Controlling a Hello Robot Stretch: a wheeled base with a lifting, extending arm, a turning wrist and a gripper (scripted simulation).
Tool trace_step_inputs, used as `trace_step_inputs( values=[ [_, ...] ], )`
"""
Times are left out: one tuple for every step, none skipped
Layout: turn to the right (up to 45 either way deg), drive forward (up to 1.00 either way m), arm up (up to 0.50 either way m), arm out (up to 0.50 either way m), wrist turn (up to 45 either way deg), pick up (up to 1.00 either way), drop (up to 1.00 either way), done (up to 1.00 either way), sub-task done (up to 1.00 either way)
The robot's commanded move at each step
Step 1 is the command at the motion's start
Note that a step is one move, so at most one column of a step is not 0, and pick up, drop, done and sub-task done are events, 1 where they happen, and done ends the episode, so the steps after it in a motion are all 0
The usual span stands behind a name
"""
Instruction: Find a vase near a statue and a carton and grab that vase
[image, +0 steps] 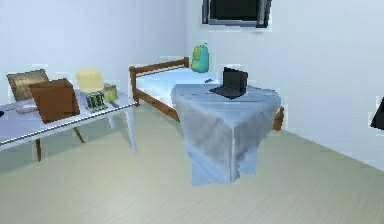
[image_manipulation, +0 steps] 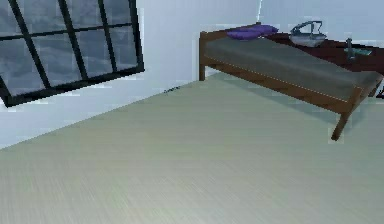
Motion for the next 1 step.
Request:
trace_step_inputs(
  values=[
    [-9.0, 0.00, 0.00, 0.00, 0.0, 0.00, 0.00, 0.00, 0.00]
  ],
)
